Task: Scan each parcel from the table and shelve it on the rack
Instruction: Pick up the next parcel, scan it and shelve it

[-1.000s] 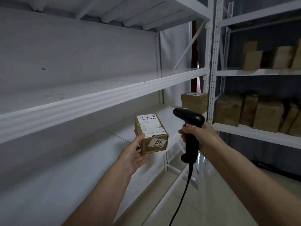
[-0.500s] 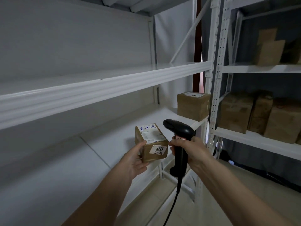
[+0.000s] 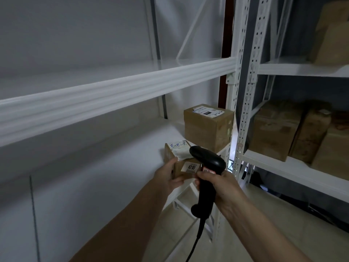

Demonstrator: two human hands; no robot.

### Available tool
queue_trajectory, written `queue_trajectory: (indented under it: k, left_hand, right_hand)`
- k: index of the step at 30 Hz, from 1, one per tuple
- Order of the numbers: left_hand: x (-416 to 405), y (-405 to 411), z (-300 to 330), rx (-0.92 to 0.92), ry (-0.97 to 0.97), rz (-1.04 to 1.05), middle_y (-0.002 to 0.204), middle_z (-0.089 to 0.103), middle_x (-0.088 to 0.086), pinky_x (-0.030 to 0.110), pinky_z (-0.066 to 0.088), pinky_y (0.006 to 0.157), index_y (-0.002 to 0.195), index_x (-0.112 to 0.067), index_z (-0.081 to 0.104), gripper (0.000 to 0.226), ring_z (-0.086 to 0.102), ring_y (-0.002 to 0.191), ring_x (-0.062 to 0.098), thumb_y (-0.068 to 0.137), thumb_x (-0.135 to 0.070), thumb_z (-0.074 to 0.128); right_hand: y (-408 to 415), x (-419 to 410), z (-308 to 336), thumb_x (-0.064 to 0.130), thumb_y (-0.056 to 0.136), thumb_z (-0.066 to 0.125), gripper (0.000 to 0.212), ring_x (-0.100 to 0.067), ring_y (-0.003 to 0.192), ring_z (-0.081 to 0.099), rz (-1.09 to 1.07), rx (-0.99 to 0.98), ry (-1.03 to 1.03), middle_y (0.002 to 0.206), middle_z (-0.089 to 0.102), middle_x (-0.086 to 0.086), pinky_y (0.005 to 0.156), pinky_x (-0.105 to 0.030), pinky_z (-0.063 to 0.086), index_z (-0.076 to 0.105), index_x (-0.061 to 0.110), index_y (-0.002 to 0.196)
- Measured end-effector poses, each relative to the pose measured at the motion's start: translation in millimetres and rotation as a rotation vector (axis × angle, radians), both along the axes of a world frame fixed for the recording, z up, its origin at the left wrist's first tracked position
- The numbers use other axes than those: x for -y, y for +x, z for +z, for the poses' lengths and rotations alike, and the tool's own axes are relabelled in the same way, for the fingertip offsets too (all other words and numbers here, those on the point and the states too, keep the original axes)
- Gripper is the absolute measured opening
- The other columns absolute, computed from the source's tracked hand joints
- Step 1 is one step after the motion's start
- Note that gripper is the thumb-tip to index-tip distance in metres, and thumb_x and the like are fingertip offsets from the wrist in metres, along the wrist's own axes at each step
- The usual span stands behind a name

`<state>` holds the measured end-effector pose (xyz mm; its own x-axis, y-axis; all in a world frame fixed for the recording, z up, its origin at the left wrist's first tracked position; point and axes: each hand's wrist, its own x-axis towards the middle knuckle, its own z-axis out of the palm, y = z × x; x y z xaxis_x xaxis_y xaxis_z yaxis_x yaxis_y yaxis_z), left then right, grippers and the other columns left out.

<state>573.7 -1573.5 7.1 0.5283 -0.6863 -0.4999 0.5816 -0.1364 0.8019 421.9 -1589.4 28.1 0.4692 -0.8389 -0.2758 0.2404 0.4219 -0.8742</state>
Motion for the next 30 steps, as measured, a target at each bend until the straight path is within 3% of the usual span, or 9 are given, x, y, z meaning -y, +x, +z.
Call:
queue_trajectory:
  k: [3,6,14,18,21,24,27,28,30]
  left_hand:
    - [31,-1,-8,0.005,-0.021,0.044,0.086,0.063,0.014,0.043,0.055,0.074,0.108,0.0,0.059,0.028,0.068,0.079,0.034,0.09,-0.02,0.067]
    - [57,0,-16,0.062,0.007,0.046,0.11,0.065,0.02,0.045,0.056,0.087,0.126,0.002,0.057,0.046,0.068,0.095,0.037,0.09,-0.025,0.067]
    - [94,-4,-28,0.128,0.034,0.01,0.107,0.068,0.017,0.044,0.058,0.083,0.12,-0.005,0.061,0.046,0.07,0.091,0.034,0.086,-0.033,0.073]
    - [97,-4,-28,0.146,0.066,-0.103,0.1,0.067,0.012,0.035,0.054,0.063,0.123,-0.01,0.062,0.042,0.065,0.086,0.026,0.088,-0.031,0.069]
    - [92,0,-27,0.143,0.058,-0.186,0.102,0.061,0.013,0.038,0.052,0.075,0.126,-0.011,0.06,0.037,0.057,0.087,0.026,0.092,-0.025,0.063]
    - [78,4,-24,0.19,0.069,-0.221,0.097,0.058,0.014,0.04,0.053,0.083,0.118,-0.011,0.062,0.026,0.057,0.086,0.026,0.093,-0.014,0.059]
    - [52,9,-14,0.247,0.097,-0.192,0.083,0.056,0.011,0.03,0.048,0.064,0.091,-0.009,0.058,0.004,0.055,0.068,0.023,0.093,-0.006,0.056]
    - [41,14,-11,0.329,0.131,-0.178,0.08,0.055,0.011,0.03,0.045,0.062,0.084,-0.01,0.057,0.011,0.054,0.064,0.023,0.093,-0.004,0.055]
    - [18,26,-10,0.612,0.204,-0.181,0.086,0.061,0.015,0.035,0.05,0.074,0.08,-0.01,0.062,0.015,0.06,0.07,0.027,0.092,-0.003,0.056]
  right_hand:
    - [-1,23,-11,-0.012,0.079,0.063,0.016,-0.023,0.059,0.059,0.014,0.01,0.037,0.076,0.068,-0.022,0.065,-0.036,0.051,0.064,-0.003,0.092]
    - [-1,41,-19,-0.011,0.078,0.065,0.019,-0.022,0.058,0.061,0.025,0.008,0.054,0.076,0.07,-0.021,0.064,-0.034,0.053,0.064,-0.002,0.094]
    - [1,64,-33,-0.01,0.078,0.066,0.022,-0.02,0.057,0.063,0.013,0.006,0.081,0.08,0.07,-0.022,0.058,-0.03,0.056,0.064,-0.002,0.099]
    - [3,64,-34,-0.01,0.078,0.066,0.022,-0.02,0.057,0.062,0.002,-0.014,0.071,0.079,0.069,-0.021,0.059,-0.032,0.055,0.064,-0.002,0.098]
    - [6,62,-34,-0.009,0.078,0.066,0.022,-0.021,0.058,0.062,-0.003,-0.032,0.068,0.081,0.068,-0.022,0.064,-0.034,0.054,0.064,-0.001,0.098]
    - [11,56,-33,-0.01,0.078,0.066,0.021,-0.021,0.058,0.062,0.002,-0.038,0.068,0.082,0.068,-0.022,0.064,-0.034,0.054,0.064,-0.001,0.097]
    - [21,43,-33,-0.01,0.078,0.066,0.022,-0.022,0.059,0.061,0.045,-0.04,0.066,0.081,0.068,-0.022,0.063,-0.034,0.054,0.064,-0.002,0.098]
    - [27,37,-32,-0.01,0.078,0.066,0.021,-0.023,0.06,0.061,0.067,-0.044,0.056,0.079,0.068,-0.02,0.064,-0.035,0.054,0.064,-0.002,0.097]
    - [40,22,-30,-0.009,0.078,0.066,0.017,-0.023,0.06,0.06,0.124,-0.048,0.034,0.076,0.068,-0.019,0.064,-0.035,0.053,0.065,-0.002,0.094]
